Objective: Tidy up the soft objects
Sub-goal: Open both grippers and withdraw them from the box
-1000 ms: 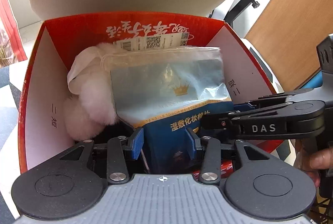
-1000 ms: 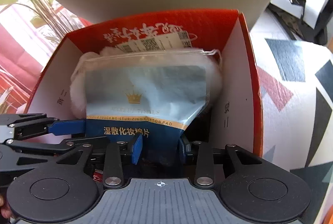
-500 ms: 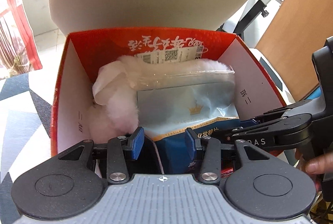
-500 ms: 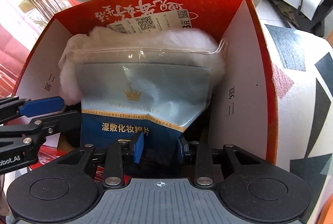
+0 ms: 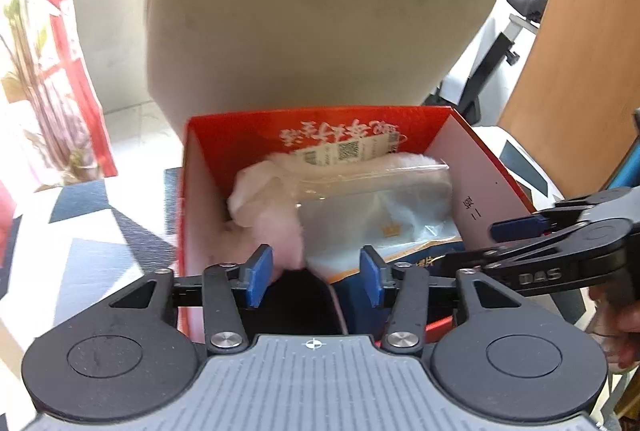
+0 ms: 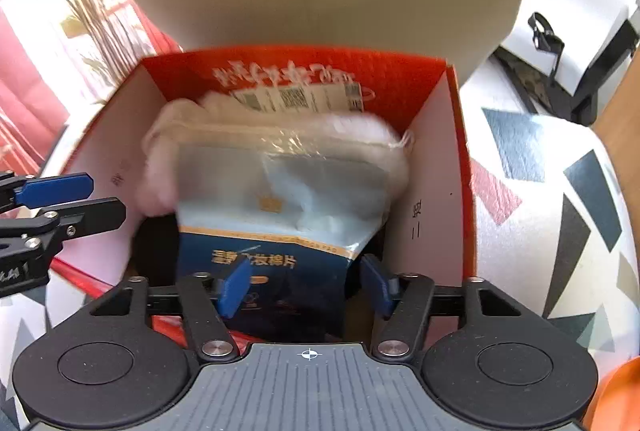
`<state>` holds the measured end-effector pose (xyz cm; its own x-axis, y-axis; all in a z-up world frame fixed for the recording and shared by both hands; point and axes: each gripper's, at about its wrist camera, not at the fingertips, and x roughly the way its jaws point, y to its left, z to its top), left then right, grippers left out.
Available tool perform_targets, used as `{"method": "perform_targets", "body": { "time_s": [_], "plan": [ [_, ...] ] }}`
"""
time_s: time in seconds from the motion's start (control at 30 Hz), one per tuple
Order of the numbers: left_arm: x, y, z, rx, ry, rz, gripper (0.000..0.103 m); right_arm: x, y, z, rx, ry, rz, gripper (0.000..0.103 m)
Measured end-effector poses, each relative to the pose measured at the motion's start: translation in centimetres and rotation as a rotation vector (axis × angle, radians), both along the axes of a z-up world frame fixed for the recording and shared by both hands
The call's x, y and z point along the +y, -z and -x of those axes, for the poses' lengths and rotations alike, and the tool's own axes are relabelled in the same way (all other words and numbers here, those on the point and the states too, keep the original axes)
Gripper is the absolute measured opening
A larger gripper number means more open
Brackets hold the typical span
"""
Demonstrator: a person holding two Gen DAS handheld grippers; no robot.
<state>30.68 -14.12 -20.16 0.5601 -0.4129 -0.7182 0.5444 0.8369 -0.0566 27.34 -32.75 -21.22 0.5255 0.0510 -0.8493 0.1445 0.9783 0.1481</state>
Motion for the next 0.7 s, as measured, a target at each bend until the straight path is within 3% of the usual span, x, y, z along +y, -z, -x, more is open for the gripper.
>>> {"method": "perform_targets", "body": {
  "time_s": [0.07, 0.13, 0.23, 0.43, 0.63, 0.7],
  "plan": [
    [0.6, -0.5, 0.8, -0.025, -0.011, -0.006, 0.064, 0.2, -0.8, 1.1, -0.037, 0.0, 0.002, 0.073],
    [1.3, -1.1, 1.9, -0.057, -0.02, -0.01, 0.084, 0.4, -1.5, 2.2, -0.077, -0.004, 0.008, 0.08],
    [2.4, -1.9, 3.4, -0.109, -0.041, -0.011, 0.099, 0.9, -2.3, 4.0, -0.133, -0.021, 0.019, 0.095],
    [4.3, -2.8, 5.6, -0.139, -0.078, -0.007, 0.103, 1.7, -3.3, 7.3, -0.2, 0.002, 0.024, 0.102],
    [6.3, -2.9, 8.3, -0.174, -0.091, -0.011, 0.103, 3.0, -3.2, 11.0, -0.255, -0.011, 0.035, 0.103],
    [7.2, -2.5, 9.2, -0.166, -0.103, -0.001, 0.103, 3.1, -2.7, 12.3, -0.271, -0.012, -0.002, 0.102]
  ]
}}
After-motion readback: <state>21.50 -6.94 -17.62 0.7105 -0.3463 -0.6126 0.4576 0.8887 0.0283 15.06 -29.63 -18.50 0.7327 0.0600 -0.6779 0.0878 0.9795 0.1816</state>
